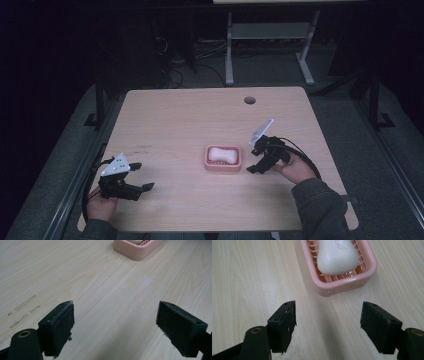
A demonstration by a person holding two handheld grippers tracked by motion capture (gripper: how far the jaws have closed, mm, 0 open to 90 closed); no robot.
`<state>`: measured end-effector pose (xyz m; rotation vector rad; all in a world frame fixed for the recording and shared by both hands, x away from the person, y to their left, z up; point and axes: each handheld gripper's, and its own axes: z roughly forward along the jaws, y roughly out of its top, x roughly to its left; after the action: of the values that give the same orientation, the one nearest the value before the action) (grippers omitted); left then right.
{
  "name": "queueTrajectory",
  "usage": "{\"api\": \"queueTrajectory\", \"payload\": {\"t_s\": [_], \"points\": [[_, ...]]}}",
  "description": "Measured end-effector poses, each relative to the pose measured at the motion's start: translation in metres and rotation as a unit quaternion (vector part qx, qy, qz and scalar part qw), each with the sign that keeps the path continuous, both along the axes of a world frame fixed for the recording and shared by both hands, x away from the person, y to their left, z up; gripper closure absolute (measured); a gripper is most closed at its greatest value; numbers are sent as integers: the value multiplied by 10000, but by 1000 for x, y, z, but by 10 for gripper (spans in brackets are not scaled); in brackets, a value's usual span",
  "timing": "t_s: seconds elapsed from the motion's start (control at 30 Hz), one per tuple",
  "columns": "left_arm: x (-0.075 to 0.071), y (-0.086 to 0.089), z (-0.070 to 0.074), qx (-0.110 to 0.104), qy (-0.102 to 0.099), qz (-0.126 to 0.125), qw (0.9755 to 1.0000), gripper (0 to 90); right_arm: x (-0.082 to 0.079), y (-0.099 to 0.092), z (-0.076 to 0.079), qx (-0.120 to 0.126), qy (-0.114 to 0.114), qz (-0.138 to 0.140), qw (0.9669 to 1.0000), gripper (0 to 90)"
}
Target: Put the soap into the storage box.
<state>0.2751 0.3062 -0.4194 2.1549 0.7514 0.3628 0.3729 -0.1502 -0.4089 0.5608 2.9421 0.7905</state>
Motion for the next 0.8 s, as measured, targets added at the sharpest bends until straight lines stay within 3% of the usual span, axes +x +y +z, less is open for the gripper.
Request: {"api": "queueTrajectory", "payload": {"t_s": [0.8], "points": [[1, 0, -1, 39, -34, -28, 10000, 148, -15, -27, -10, 139, 19, -292, 9995, 281]]}}
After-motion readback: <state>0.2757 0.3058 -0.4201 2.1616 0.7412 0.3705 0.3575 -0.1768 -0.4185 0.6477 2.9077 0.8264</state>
